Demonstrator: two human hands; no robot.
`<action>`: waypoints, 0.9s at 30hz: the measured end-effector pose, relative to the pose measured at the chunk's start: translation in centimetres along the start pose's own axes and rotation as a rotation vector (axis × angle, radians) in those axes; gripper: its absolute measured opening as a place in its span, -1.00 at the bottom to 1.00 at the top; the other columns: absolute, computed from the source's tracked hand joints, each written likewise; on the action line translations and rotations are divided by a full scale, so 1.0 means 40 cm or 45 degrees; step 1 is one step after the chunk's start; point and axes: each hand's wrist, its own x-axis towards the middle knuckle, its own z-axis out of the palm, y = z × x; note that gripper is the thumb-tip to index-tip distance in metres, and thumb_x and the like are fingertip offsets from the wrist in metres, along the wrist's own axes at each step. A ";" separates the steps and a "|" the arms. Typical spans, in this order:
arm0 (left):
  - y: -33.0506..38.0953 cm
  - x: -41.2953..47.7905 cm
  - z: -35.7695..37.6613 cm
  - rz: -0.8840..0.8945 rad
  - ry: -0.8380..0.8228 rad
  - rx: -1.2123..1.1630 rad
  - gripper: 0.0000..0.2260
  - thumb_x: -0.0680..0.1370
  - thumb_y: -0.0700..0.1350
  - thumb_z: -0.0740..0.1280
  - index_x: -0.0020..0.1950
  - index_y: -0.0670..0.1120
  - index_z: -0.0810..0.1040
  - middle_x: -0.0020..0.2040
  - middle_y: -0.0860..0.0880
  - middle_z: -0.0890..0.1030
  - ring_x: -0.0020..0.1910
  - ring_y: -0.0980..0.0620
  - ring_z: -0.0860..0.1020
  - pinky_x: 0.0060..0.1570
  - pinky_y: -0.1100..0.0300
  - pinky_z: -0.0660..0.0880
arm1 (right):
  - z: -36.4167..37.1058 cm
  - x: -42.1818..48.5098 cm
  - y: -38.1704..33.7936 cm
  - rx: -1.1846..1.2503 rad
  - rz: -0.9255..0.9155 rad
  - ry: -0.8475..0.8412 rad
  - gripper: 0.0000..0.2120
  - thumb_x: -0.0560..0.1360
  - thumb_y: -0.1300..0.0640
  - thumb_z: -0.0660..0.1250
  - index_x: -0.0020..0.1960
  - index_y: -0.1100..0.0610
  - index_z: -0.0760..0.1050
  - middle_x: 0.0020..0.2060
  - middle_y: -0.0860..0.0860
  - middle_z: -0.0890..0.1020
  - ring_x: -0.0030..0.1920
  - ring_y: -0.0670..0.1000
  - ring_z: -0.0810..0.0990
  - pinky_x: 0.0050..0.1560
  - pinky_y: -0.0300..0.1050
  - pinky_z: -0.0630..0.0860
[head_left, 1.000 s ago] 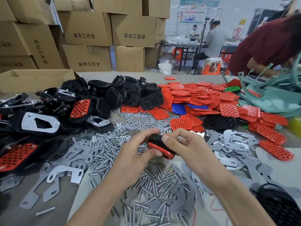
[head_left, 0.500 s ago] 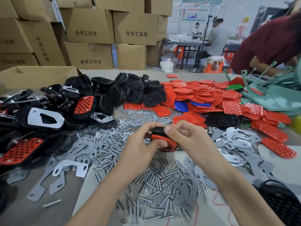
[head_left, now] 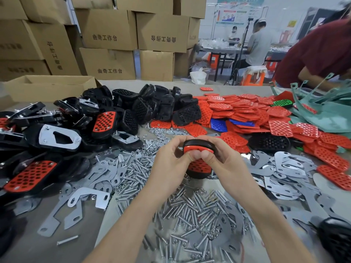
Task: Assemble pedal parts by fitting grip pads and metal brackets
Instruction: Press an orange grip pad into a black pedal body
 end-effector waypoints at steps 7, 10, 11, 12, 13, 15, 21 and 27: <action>-0.007 -0.001 -0.008 0.038 -0.084 -0.034 -0.85 0.59 -0.16 0.42 0.11 0.03 0.59 -0.08 0.18 0.68 -0.06 0.22 0.62 -0.01 0.36 0.51 | 0.021 0.004 0.025 -0.044 -0.019 0.137 -0.84 0.52 -0.11 0.34 0.08 -0.12 0.57 -0.05 -0.24 0.72 0.02 -0.19 0.66 0.09 -0.30 0.51; -0.003 -0.004 -0.001 0.027 -0.026 -0.027 -0.86 0.58 -0.19 0.42 0.10 0.01 0.60 -0.10 0.13 0.68 -0.08 0.19 0.62 0.01 0.28 0.53 | 0.028 0.009 0.033 -0.072 -0.019 0.151 -0.85 0.65 0.15 0.34 0.04 -0.11 0.56 -0.10 -0.26 0.70 -0.01 -0.19 0.65 0.06 -0.31 0.50; -0.002 -0.005 0.001 0.020 -0.005 -0.023 -0.86 0.58 -0.19 0.43 0.09 0.02 0.60 -0.11 0.13 0.68 -0.10 0.20 0.62 -0.01 0.29 0.53 | 0.029 0.010 0.032 -0.078 -0.016 0.147 -0.80 0.66 0.20 0.33 0.04 -0.11 0.56 -0.11 -0.28 0.70 -0.02 -0.21 0.64 0.04 -0.34 0.49; 0.000 -0.005 0.003 0.016 0.010 -0.010 -0.86 0.58 -0.19 0.43 0.07 0.03 0.61 -0.11 0.13 0.68 -0.11 0.21 0.61 -0.03 0.31 0.52 | 0.029 0.011 0.032 -0.076 -0.014 0.146 -0.78 0.66 0.22 0.32 0.03 -0.11 0.56 -0.12 -0.29 0.69 -0.03 -0.22 0.64 0.02 -0.37 0.47; 0.001 -0.005 0.004 0.012 0.019 0.007 -0.86 0.58 -0.18 0.43 0.06 0.05 0.60 -0.12 0.13 0.68 -0.12 0.22 0.61 -0.04 0.33 0.51 | 0.029 0.011 0.032 -0.073 -0.018 0.147 -0.77 0.66 0.23 0.31 0.03 -0.10 0.56 -0.12 -0.29 0.69 -0.03 -0.22 0.64 0.02 -0.38 0.47; 0.000 -0.003 0.005 0.009 0.025 0.025 -0.85 0.57 -0.17 0.43 0.03 0.08 0.60 -0.12 0.12 0.68 -0.13 0.22 0.61 -0.06 0.34 0.51 | 0.030 0.010 0.033 -0.087 -0.043 0.151 -0.78 0.66 0.24 0.31 0.04 -0.09 0.56 -0.10 -0.25 0.70 -0.02 -0.19 0.65 0.03 -0.34 0.49; -0.013 0.002 0.010 0.034 0.065 0.006 -0.83 0.54 -0.11 0.47 0.07 0.13 0.61 -0.05 0.16 0.70 -0.05 0.20 0.63 0.02 0.28 0.52 | 0.031 0.018 0.032 -0.043 -0.048 0.177 -0.77 0.66 0.27 0.31 0.06 -0.06 0.58 -0.10 -0.18 0.71 0.00 -0.13 0.66 0.09 -0.23 0.52; -0.042 -0.003 0.028 -0.041 -0.042 0.105 -0.57 0.57 -0.10 0.44 0.41 0.13 0.45 0.20 0.16 0.65 0.20 0.21 0.59 0.30 0.03 0.51 | 0.022 0.021 0.037 0.117 0.085 0.269 -0.83 0.68 0.18 0.28 0.11 -0.03 0.60 0.01 -0.12 0.71 0.06 -0.15 0.64 0.13 -0.23 0.47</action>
